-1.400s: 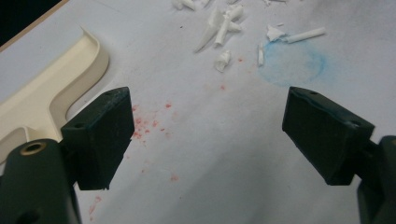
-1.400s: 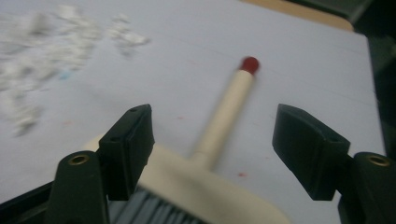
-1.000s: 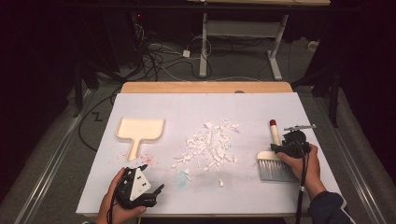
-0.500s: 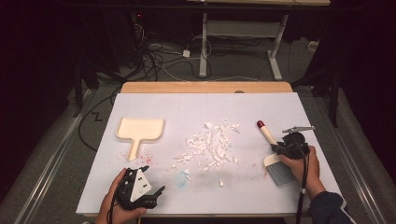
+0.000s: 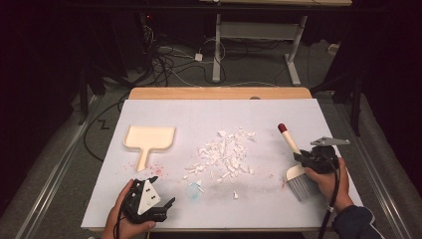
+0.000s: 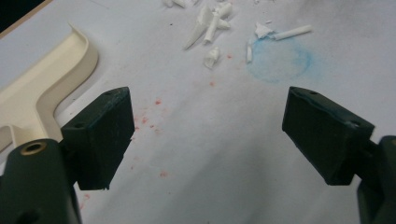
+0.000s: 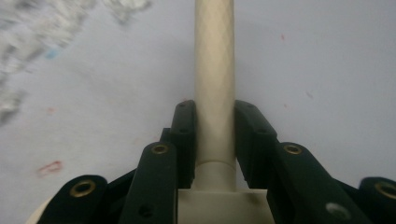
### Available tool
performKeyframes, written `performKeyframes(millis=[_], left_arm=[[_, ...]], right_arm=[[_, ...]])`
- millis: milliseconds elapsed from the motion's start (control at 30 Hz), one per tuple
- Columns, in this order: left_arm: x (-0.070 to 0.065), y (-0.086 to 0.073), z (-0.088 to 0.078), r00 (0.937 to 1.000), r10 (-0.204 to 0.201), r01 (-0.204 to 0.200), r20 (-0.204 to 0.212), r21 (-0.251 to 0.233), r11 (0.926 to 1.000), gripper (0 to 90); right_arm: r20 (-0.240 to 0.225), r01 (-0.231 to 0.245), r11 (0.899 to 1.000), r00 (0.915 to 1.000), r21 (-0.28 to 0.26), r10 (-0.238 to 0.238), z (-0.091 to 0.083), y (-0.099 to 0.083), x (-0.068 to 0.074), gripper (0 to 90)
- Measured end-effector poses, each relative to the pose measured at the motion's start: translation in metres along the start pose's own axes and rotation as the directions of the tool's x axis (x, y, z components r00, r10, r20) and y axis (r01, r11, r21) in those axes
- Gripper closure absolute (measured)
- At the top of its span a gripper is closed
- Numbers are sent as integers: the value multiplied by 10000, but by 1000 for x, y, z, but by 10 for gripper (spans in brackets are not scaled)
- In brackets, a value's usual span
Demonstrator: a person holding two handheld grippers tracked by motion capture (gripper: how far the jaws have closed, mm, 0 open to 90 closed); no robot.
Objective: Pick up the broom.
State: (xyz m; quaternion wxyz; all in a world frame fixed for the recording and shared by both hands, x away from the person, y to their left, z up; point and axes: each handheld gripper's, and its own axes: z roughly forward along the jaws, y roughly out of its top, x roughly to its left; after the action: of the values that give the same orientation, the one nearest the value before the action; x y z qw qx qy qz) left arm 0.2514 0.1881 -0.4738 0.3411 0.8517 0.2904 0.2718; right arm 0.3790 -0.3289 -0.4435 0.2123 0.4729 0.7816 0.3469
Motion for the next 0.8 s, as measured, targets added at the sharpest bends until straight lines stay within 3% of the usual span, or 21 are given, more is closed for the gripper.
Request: performKeyframes(millis=[67,267,300,433,533,700,800], left_arm=[[1,0,0,10000,14,-14,-10,-44,10000,160],[2,1,-2,9999,-60,58,-95,-192,9998,160],[2,1,-3,9999,-120,118,-97,-264,9996,160],[3,1,-4,9998,-186,184,-51,-311,9993,160],[2,2,-4,9997,-237,240,65,-383,9990,160],[1,3,-3,9995,-279,285,159,-402,9988,160],[1,7,-2,9985,-440,458,326,-552,9974,163]], right_arm=[[-188,183,9972,9996,-731,-197,-12,0,-2,717],[-332,238,9870,9990,-1589,-294,-25,-1,-2,717],[-382,345,9813,9984,-1896,-425,-29,0,2,717],[-407,438,9746,9977,-2196,-540,-34,1,7,717],[-378,542,9640,9971,-2602,-663,-41,3,14,717],[-466,740,9662,9950,-2470,-881,-42,6,21,717],[-612,822,9617,9930,-2615,-1015,-46,8,27,717]])
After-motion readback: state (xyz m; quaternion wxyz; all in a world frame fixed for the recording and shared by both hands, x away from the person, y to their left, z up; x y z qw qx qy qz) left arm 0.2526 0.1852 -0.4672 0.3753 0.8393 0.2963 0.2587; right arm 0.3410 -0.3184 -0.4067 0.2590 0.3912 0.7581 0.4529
